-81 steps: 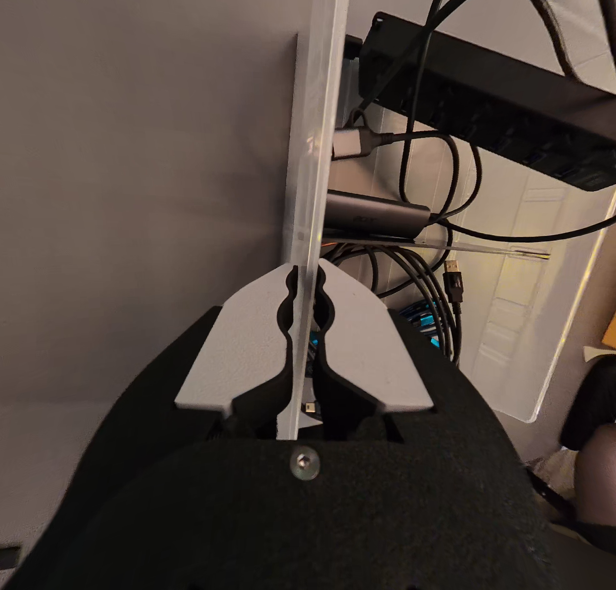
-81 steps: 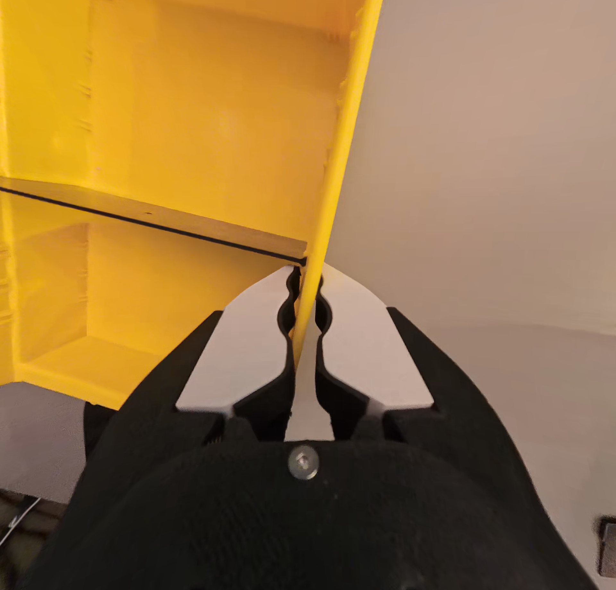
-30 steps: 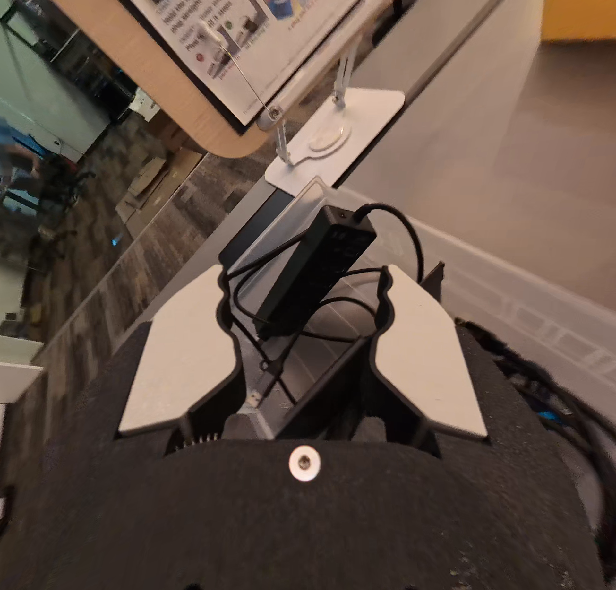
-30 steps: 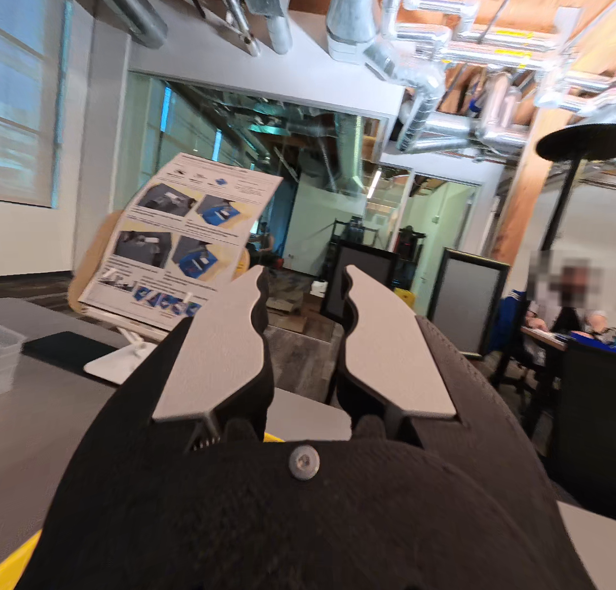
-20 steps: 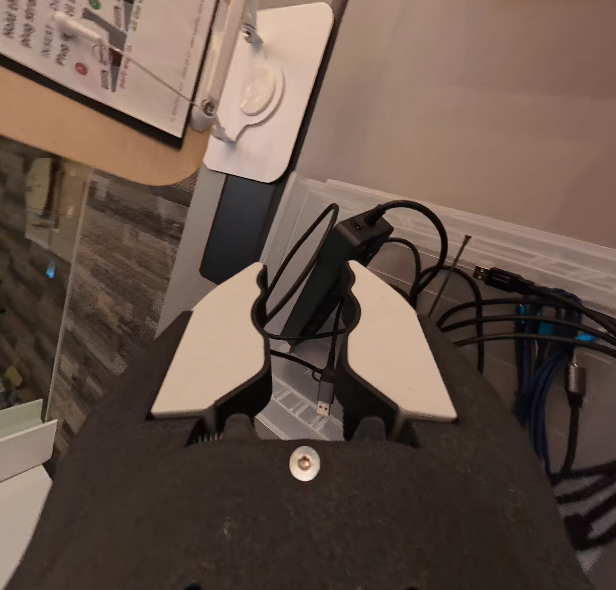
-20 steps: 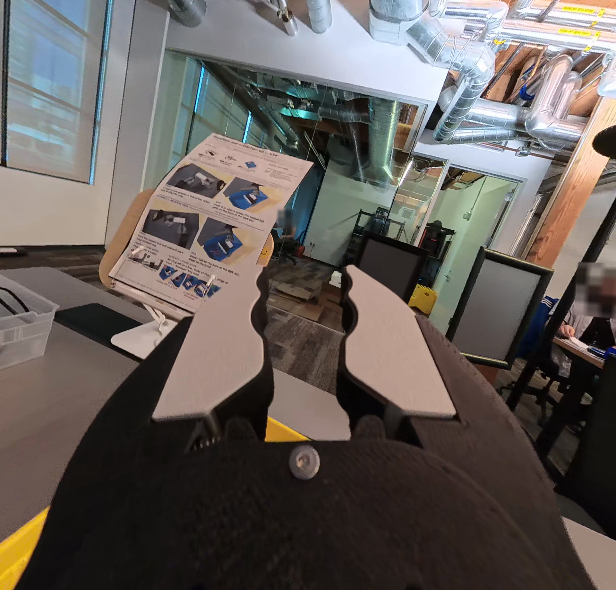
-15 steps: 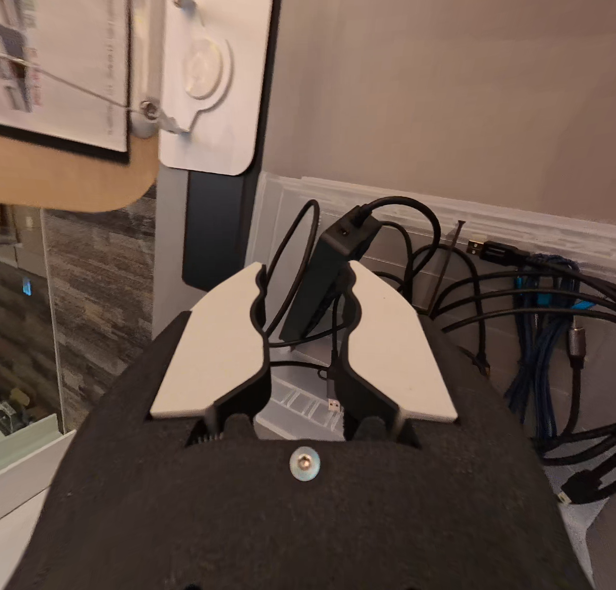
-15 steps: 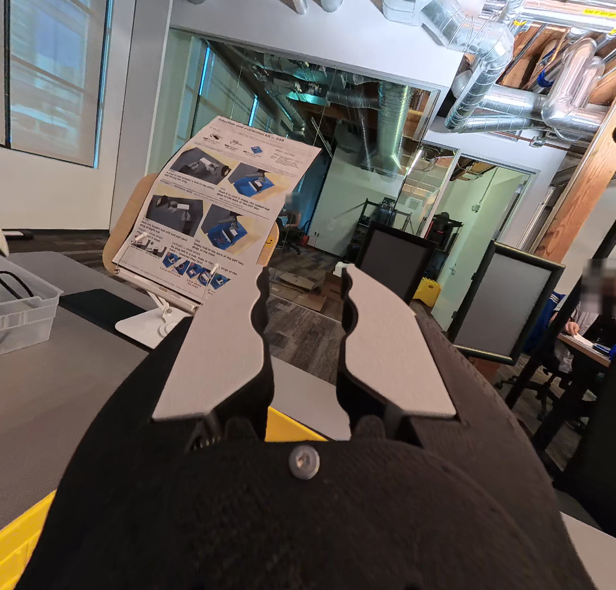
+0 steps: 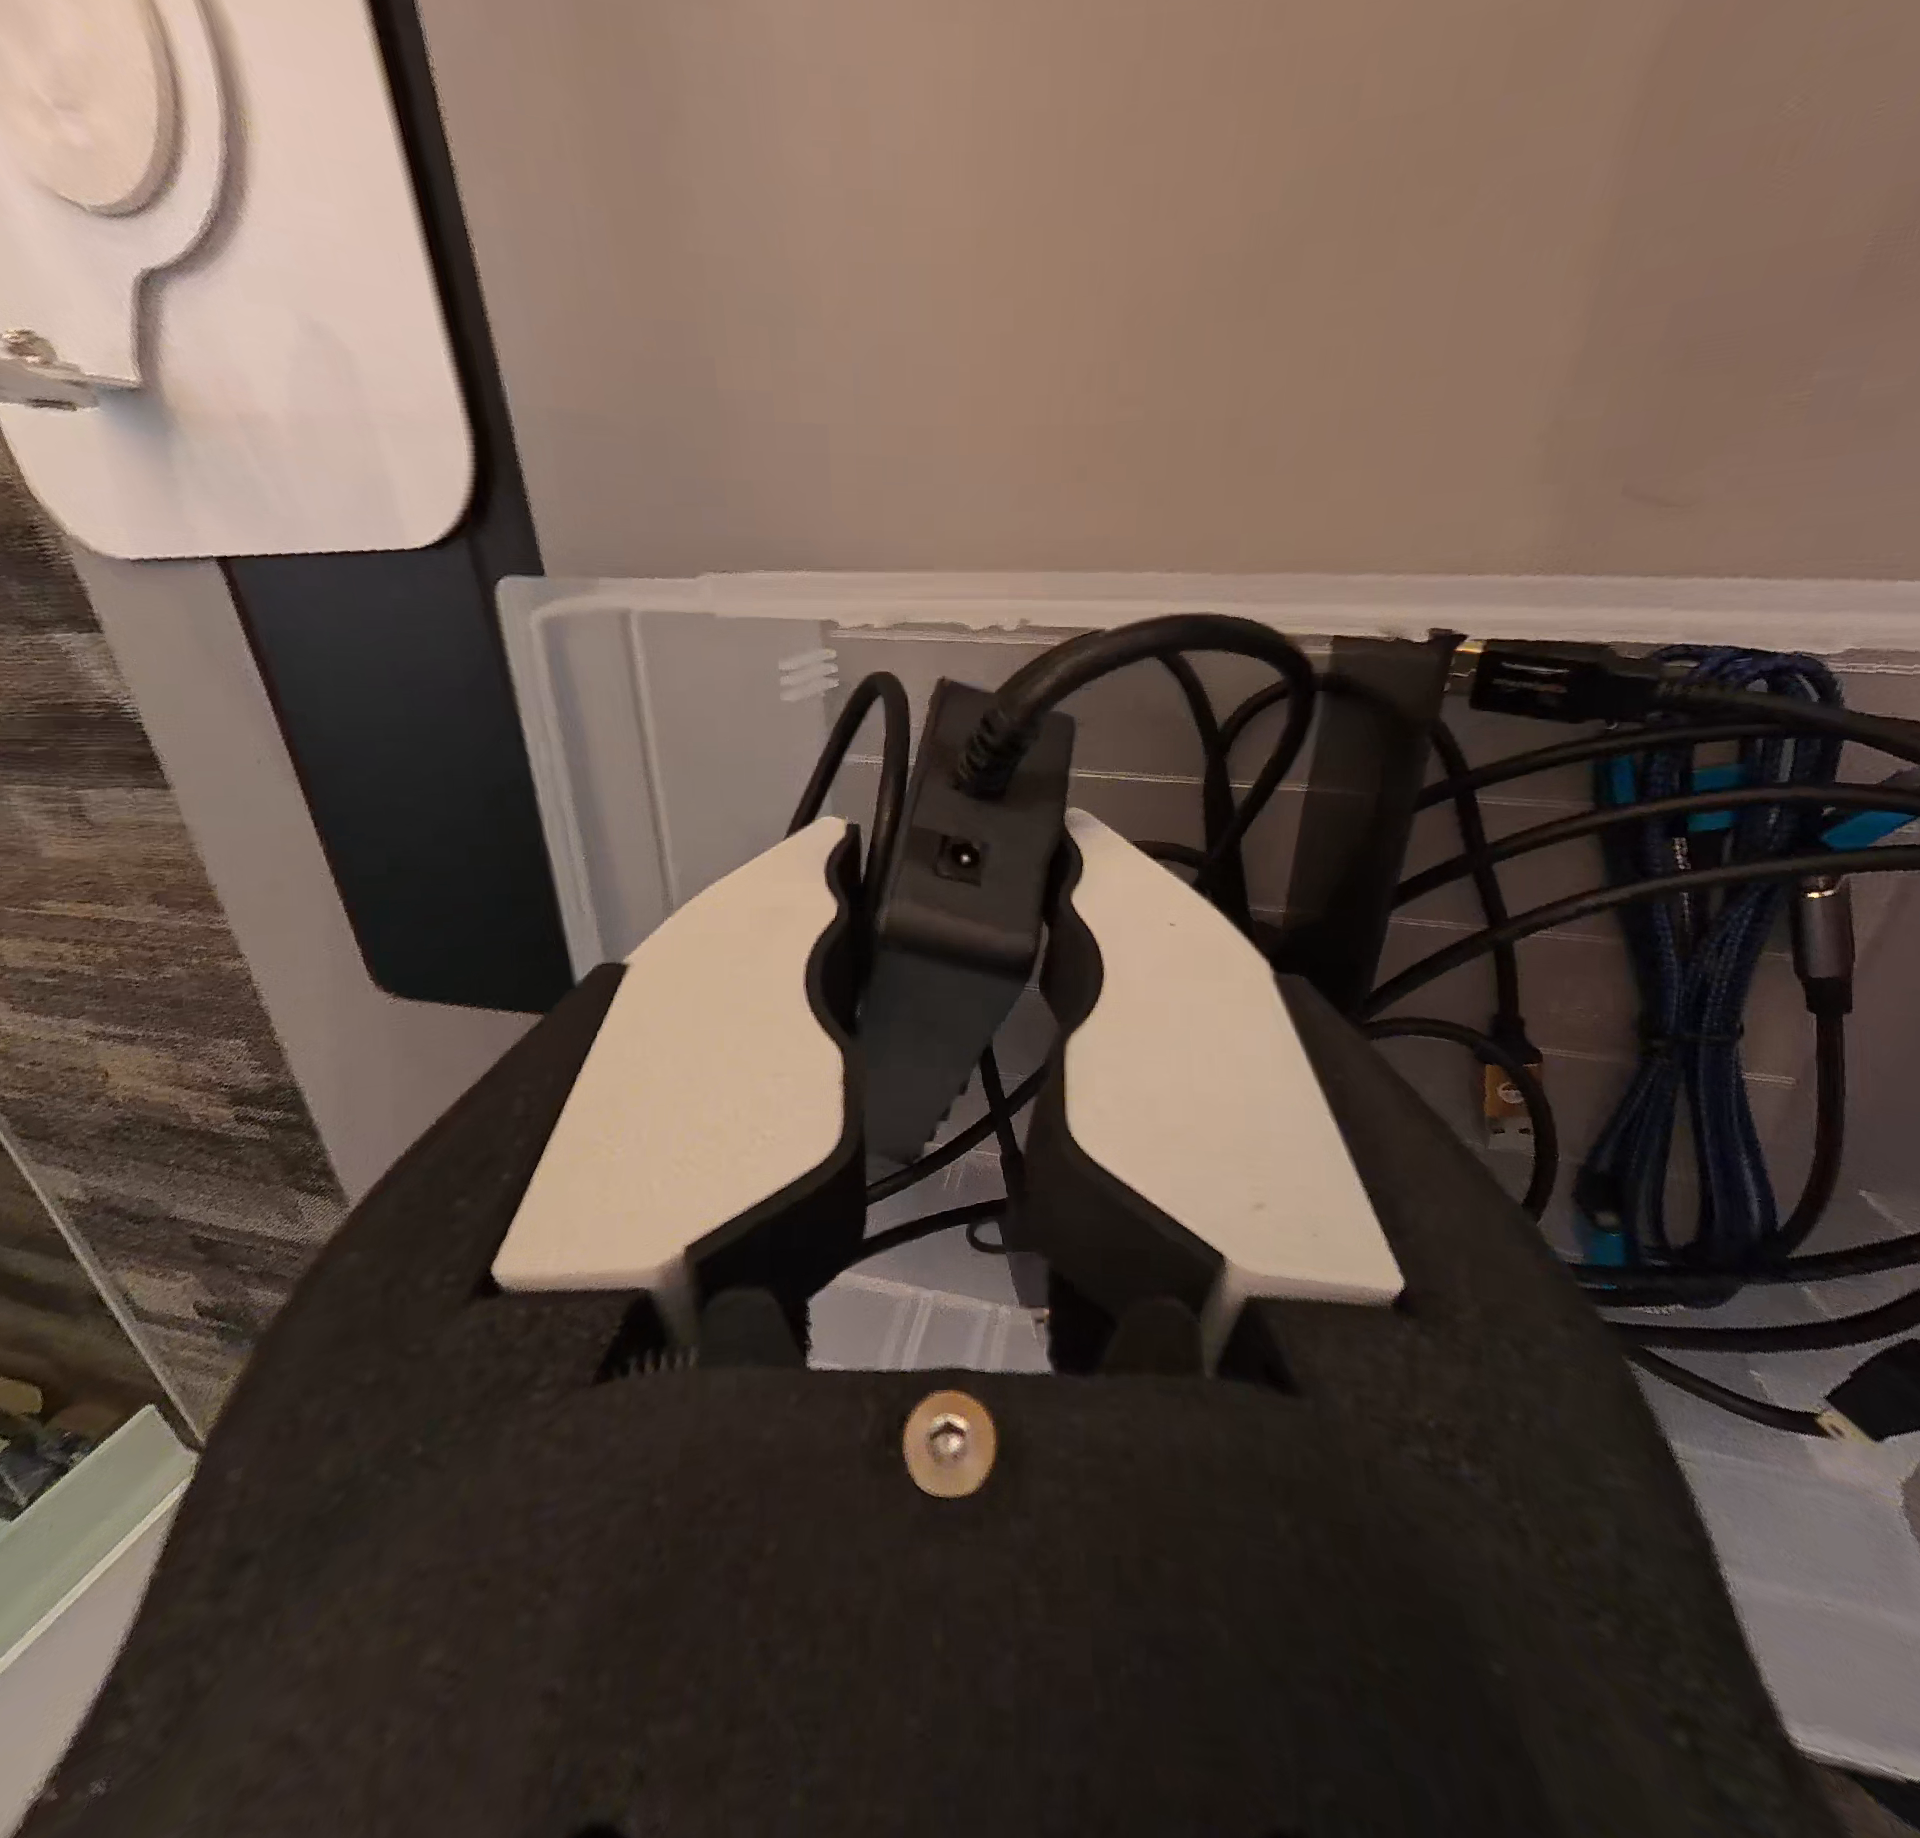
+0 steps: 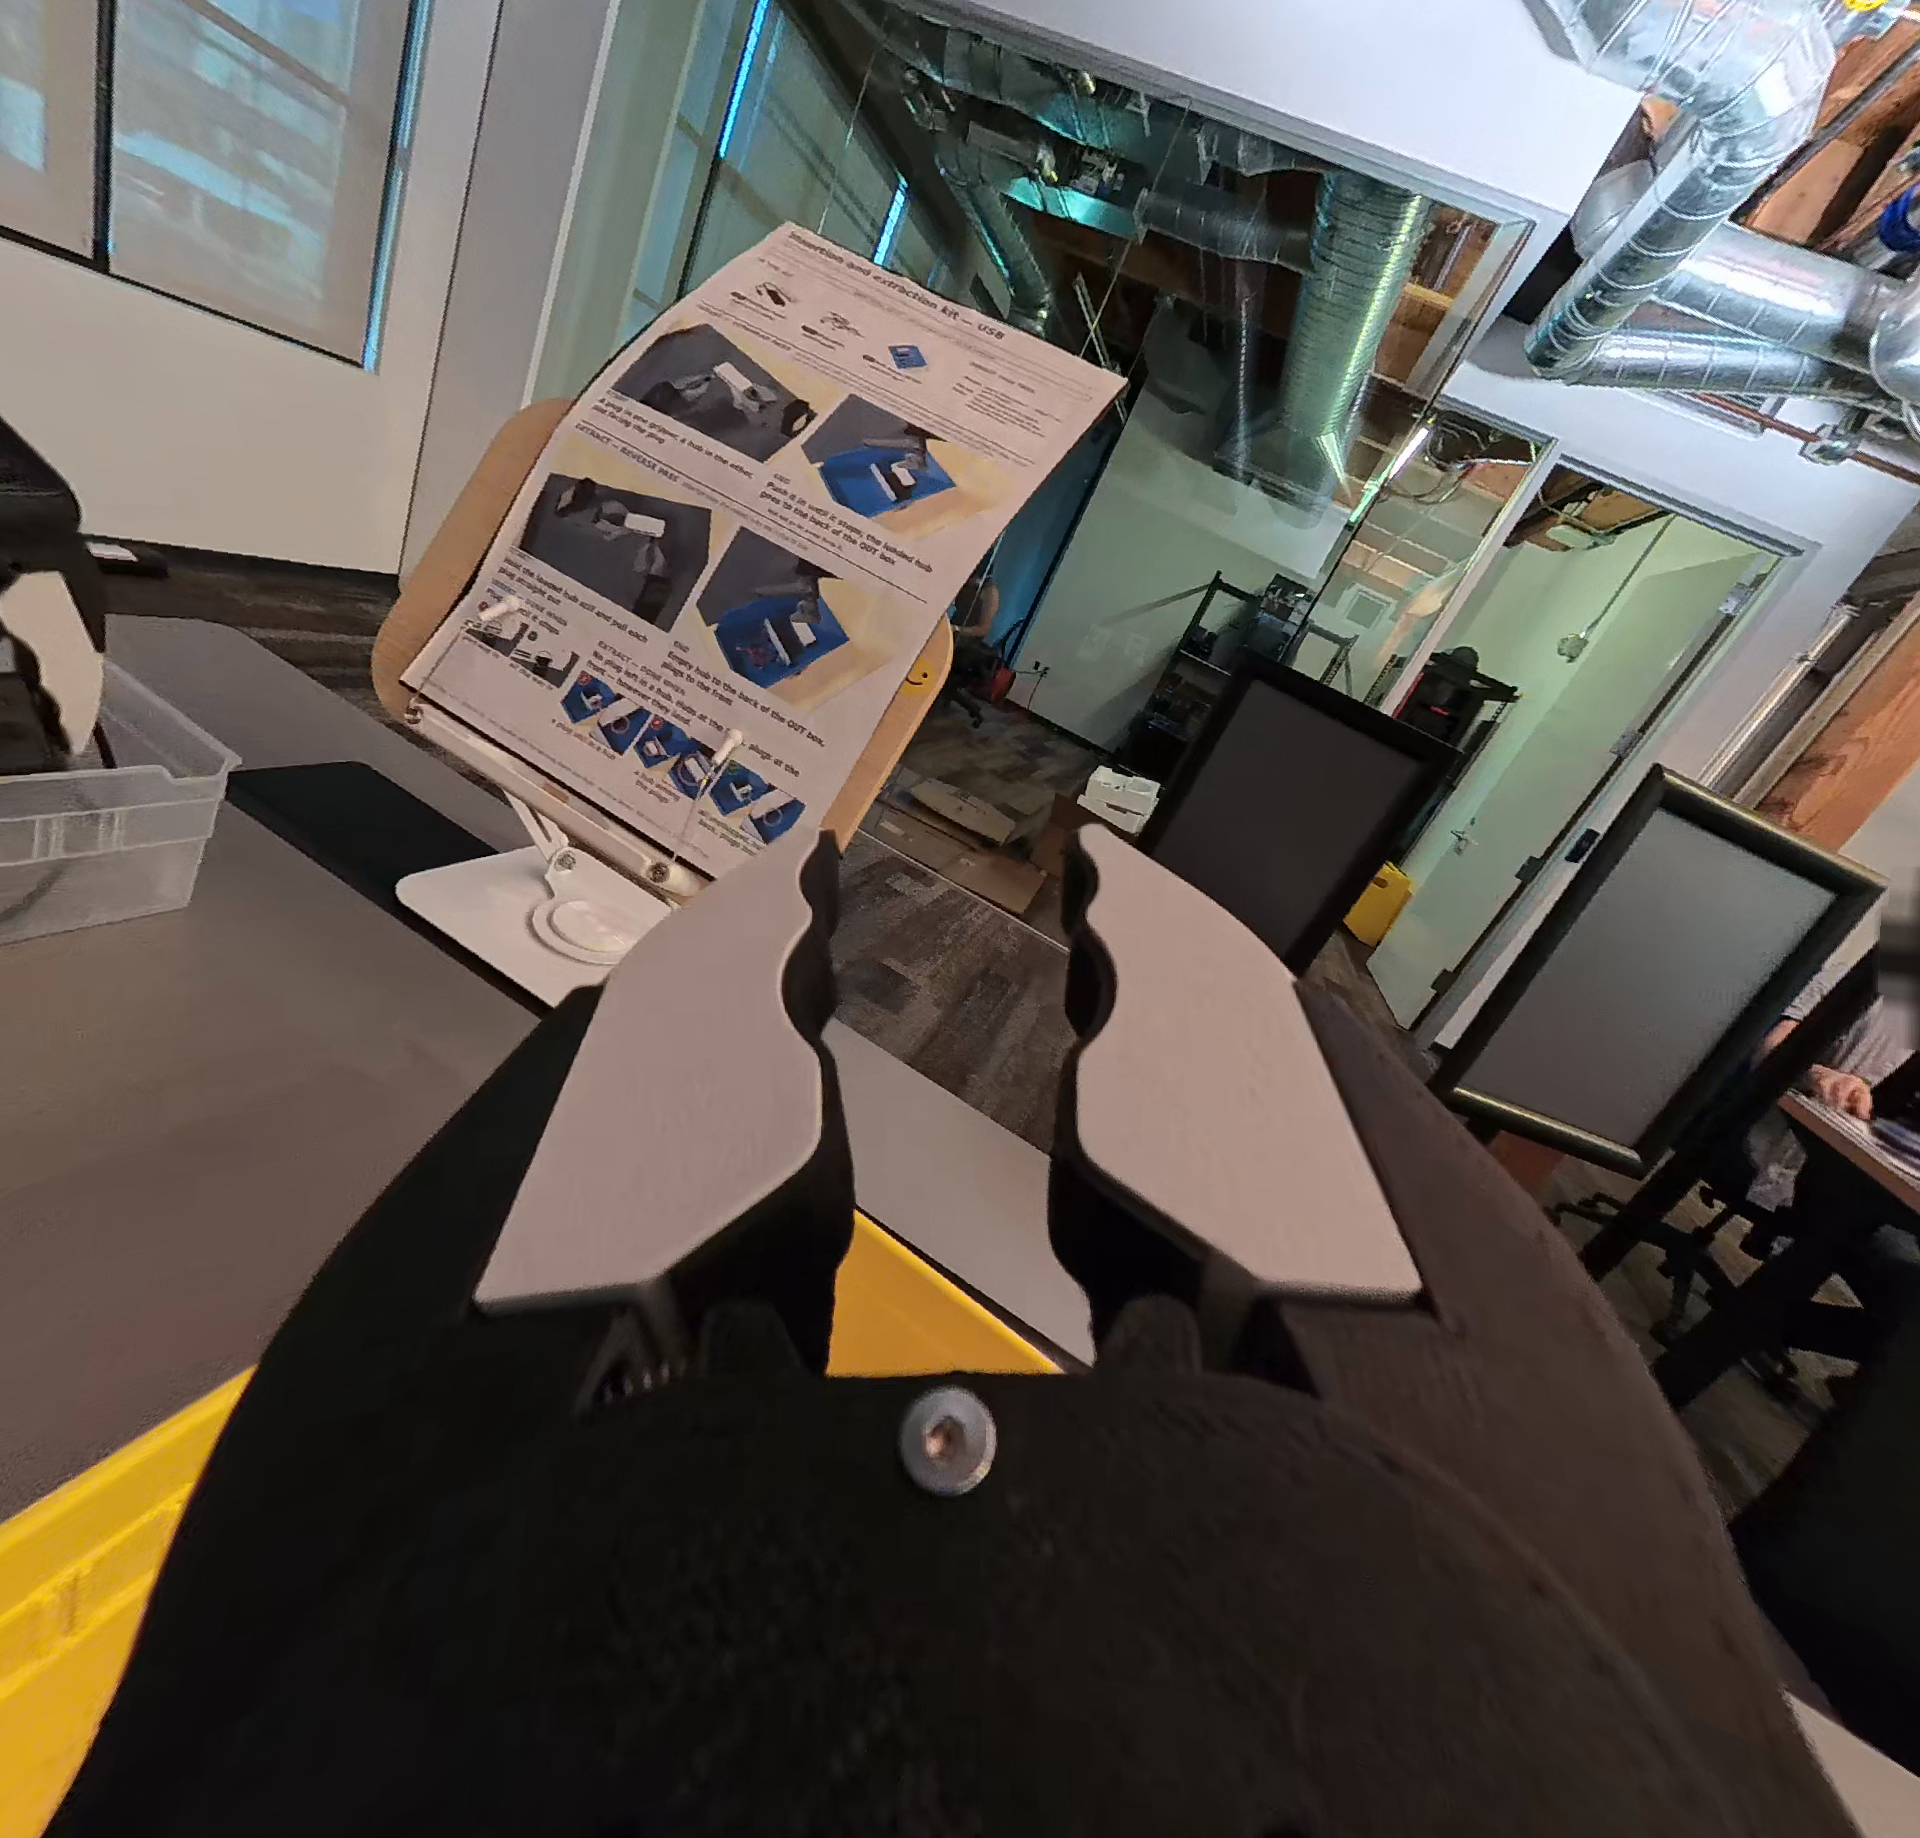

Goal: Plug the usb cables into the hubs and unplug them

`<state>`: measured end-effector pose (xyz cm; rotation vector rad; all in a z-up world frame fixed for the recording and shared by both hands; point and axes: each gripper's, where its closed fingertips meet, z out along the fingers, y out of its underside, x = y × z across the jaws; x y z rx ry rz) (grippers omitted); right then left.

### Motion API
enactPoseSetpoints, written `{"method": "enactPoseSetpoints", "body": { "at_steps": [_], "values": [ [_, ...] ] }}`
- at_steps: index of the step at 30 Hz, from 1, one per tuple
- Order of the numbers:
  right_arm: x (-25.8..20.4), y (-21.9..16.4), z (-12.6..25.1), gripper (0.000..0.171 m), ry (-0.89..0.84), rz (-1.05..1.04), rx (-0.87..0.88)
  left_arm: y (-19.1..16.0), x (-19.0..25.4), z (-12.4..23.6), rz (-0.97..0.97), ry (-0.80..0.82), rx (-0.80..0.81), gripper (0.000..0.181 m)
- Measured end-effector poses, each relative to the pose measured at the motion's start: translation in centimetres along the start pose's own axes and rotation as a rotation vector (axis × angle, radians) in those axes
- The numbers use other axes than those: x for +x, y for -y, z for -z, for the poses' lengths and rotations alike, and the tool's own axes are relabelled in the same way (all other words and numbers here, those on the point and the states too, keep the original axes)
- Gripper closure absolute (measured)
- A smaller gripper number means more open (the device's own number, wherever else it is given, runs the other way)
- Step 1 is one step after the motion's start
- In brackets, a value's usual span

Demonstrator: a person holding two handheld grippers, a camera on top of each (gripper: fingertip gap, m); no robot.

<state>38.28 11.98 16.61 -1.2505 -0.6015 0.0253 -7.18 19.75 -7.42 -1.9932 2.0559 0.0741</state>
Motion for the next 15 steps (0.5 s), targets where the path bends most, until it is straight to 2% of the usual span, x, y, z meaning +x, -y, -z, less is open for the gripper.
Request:
{"method": "enactPoseSetpoints", "body": {
  "at_steps": [4, 15],
  "values": [
    [-0.2, -0.2, -0.2, 0.129, 0.013, -0.002, -0.004, 0.4, -0.4, 2.1, 0.041, 0.059, 0.079, 0.151],
    [-0.5, -1.2, -0.5, 0.129, 0.028, 0.011, -0.056, 1.3, -2.1, 12.3, 0.236, 0.260, 0.448, 0.152]
  ]
}}
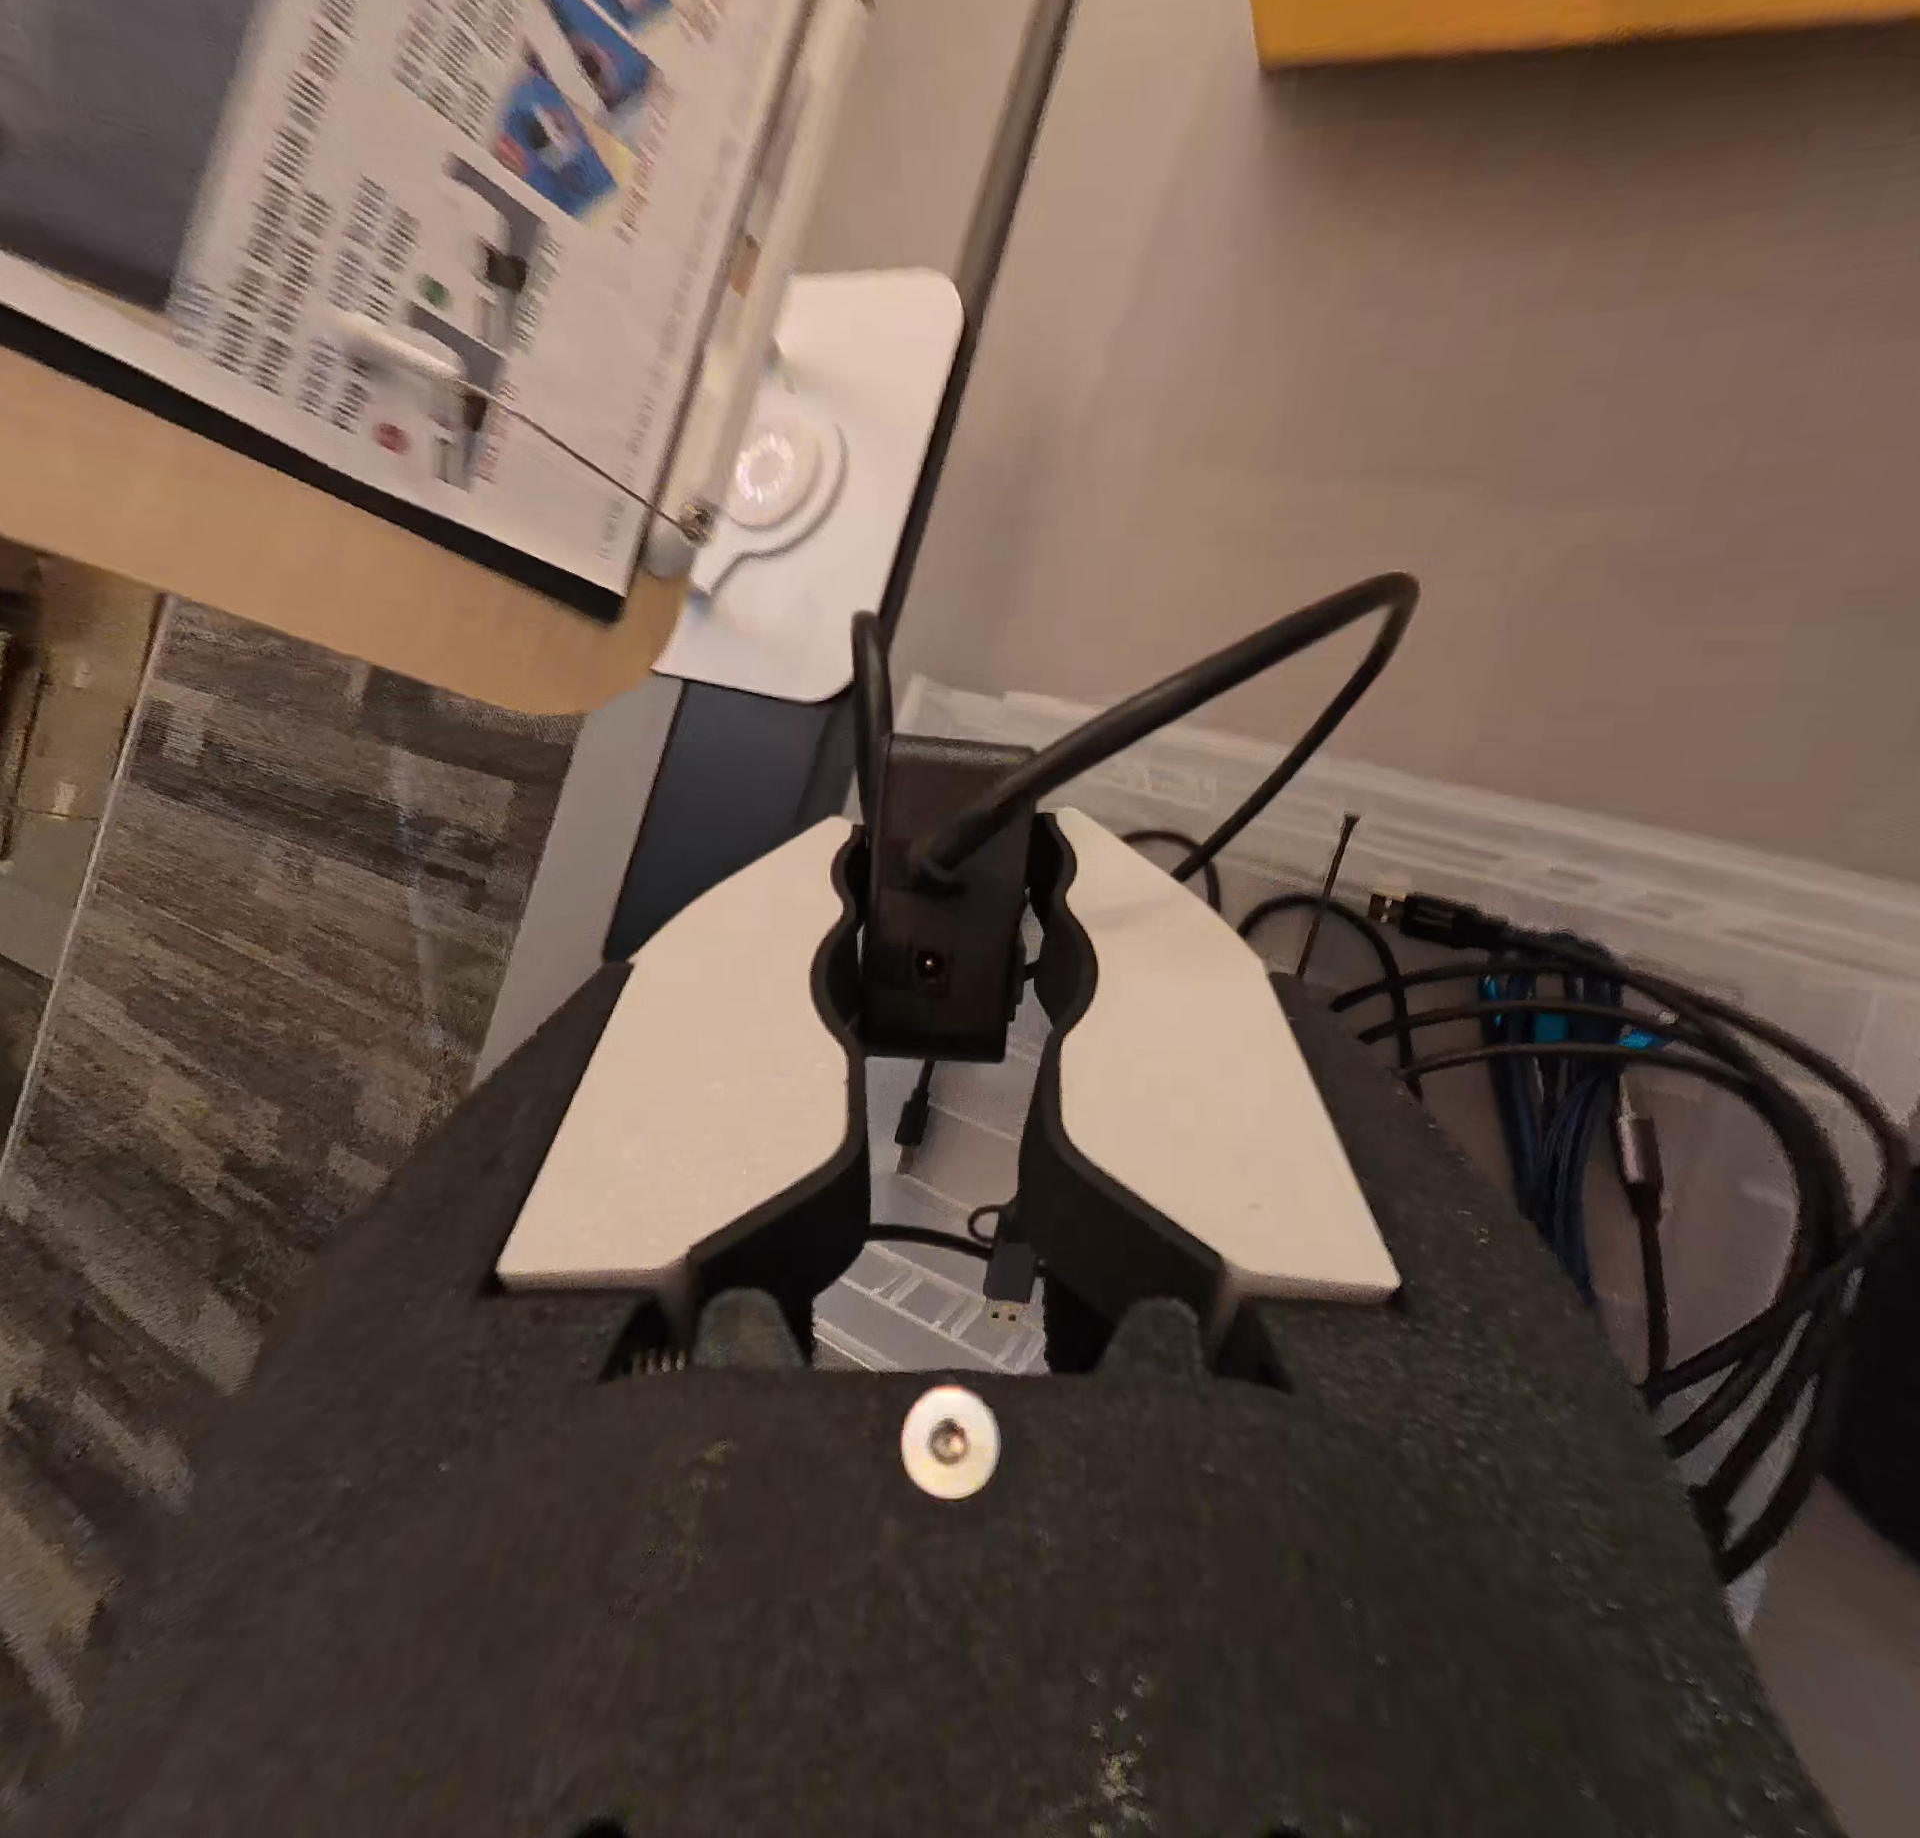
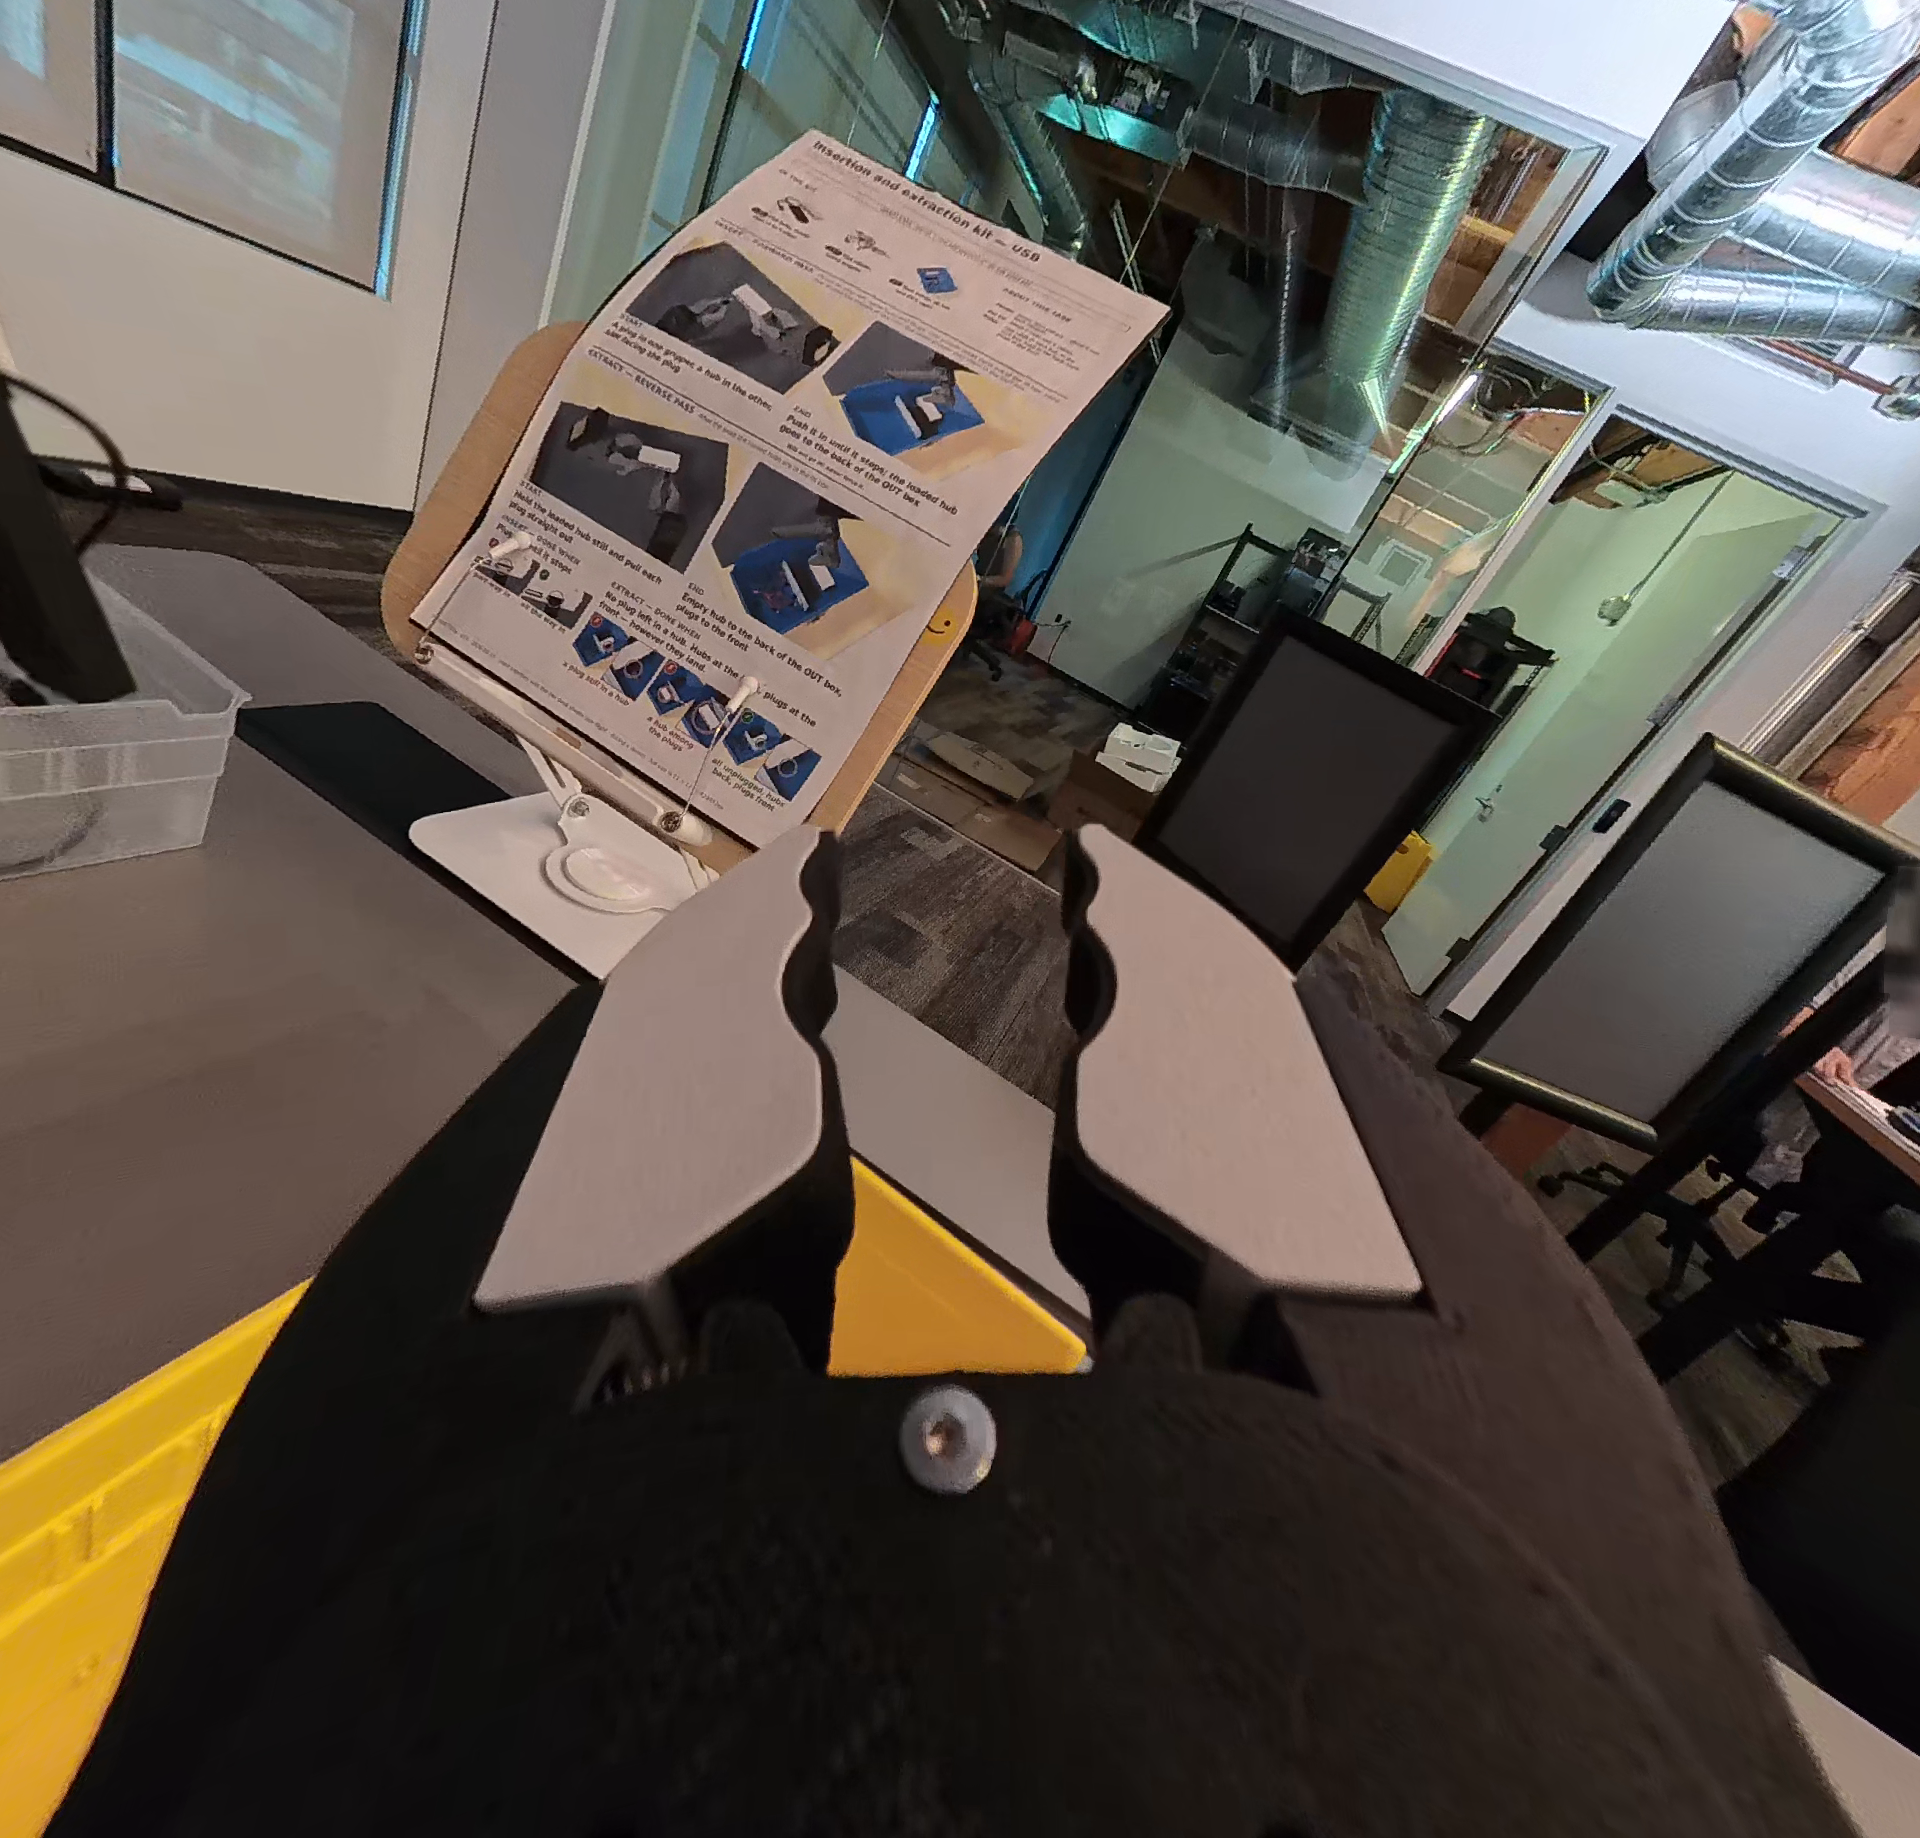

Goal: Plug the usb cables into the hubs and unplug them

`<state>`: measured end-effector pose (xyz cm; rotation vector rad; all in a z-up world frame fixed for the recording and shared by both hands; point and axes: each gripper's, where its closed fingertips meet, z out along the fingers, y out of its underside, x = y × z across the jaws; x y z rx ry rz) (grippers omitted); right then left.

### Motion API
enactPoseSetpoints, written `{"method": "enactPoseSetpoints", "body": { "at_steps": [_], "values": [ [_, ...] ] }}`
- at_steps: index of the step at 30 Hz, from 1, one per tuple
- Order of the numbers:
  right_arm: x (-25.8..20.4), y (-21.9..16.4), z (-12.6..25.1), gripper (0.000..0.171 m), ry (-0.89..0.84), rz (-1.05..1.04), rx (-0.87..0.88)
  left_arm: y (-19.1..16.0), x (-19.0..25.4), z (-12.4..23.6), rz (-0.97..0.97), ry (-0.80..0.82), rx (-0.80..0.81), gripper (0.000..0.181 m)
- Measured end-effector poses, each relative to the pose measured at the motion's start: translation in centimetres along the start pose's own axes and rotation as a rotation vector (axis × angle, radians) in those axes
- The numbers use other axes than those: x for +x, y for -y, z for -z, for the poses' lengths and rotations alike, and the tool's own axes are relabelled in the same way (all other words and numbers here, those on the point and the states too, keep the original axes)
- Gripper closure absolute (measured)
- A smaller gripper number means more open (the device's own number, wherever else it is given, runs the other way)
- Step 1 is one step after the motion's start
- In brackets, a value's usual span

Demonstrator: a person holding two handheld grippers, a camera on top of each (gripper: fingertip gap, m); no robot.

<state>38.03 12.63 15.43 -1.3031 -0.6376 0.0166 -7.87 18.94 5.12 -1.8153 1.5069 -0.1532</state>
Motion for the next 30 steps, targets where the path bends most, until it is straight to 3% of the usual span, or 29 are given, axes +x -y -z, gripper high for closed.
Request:
{"method": "enactPoseSetpoints", "body": {
  "at_steps": [9, 24, 30],
  "values": [
    [-2.2, 0.0, -1.3, 0.129, 0.077, -0.004, -0.015, 7.3, -1.7, 7.1, 0.061, 0.123, 0.171, 0.152],
    [-8.8, -0.7, -4.3, 0.129, 0.252, 0.082, -0.086, 17.3, -5.6, 15.8, 0.025, 0.374, 0.174, 0.152],
    [-14.0, 0.0, -5.5, 0.129, 0.382, 0.113, -0.080, 21.2, -6.5, 19.4, 0.003, 0.458, 0.164, 0.152]
  ]
}}
